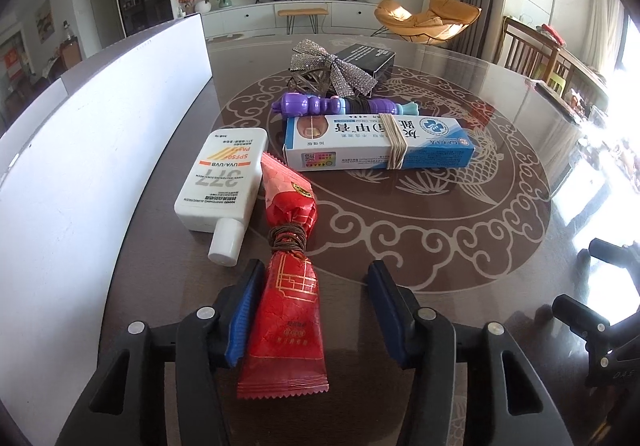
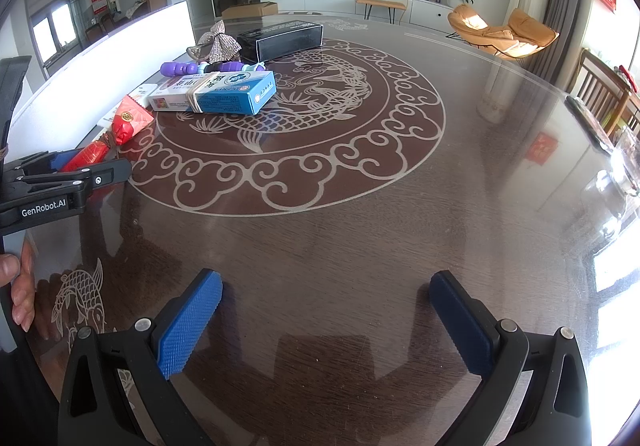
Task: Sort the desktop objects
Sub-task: 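Close the left tool on the red packet, then close the right tool on the blue-white ointment box while the left tool holds the red packet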
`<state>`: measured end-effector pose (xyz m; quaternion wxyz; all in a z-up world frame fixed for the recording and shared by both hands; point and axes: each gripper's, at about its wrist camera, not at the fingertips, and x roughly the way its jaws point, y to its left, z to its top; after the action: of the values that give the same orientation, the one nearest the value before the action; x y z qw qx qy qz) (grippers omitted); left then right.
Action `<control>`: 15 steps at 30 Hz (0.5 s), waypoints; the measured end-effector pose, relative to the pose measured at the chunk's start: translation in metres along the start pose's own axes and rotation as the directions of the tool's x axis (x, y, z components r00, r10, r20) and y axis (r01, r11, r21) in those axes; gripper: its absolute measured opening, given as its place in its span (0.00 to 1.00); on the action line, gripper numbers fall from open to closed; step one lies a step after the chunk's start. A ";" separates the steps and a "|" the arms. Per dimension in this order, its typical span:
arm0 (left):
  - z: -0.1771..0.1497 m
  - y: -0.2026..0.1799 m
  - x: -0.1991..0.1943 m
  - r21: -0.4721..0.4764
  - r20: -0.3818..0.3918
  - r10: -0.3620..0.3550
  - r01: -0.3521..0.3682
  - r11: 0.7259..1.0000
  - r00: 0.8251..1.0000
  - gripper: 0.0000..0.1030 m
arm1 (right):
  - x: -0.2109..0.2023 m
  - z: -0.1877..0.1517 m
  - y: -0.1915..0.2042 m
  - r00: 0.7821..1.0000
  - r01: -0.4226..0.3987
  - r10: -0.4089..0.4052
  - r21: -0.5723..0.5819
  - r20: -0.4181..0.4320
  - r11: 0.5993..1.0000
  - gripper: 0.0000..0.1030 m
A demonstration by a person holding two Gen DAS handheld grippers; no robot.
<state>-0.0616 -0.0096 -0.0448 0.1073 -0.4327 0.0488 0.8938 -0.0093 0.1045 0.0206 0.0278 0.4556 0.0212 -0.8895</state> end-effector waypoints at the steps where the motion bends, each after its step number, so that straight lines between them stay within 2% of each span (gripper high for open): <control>1: -0.001 0.001 -0.002 -0.006 0.000 0.000 0.000 1.000 1.000 0.28 | 0.000 0.000 0.000 1.000 0.000 0.000 0.000 0.000 1.000 1.00; 5: -0.008 0.009 -0.010 -0.081 -0.003 -0.052 0.052 0.995 0.999 0.24 | 0.000 0.000 0.000 1.000 0.000 0.000 0.000 0.000 1.000 1.00; 12: -0.015 0.020 -0.035 -0.141 0.063 -0.016 0.025 0.990 0.998 0.24 | 0.000 0.000 0.000 1.000 0.000 0.000 0.000 0.000 1.000 1.00; 15: -0.017 0.034 -0.040 -0.208 0.072 -0.047 0.061 0.976 0.996 0.24 | 0.001 0.001 0.000 1.000 -0.009 0.009 -0.004 -0.009 1.000 1.00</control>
<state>-0.0319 -0.0519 -0.0243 0.0866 -0.4128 -0.0612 0.9046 -0.0105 0.1044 0.0207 0.0327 0.4596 0.0210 -0.8873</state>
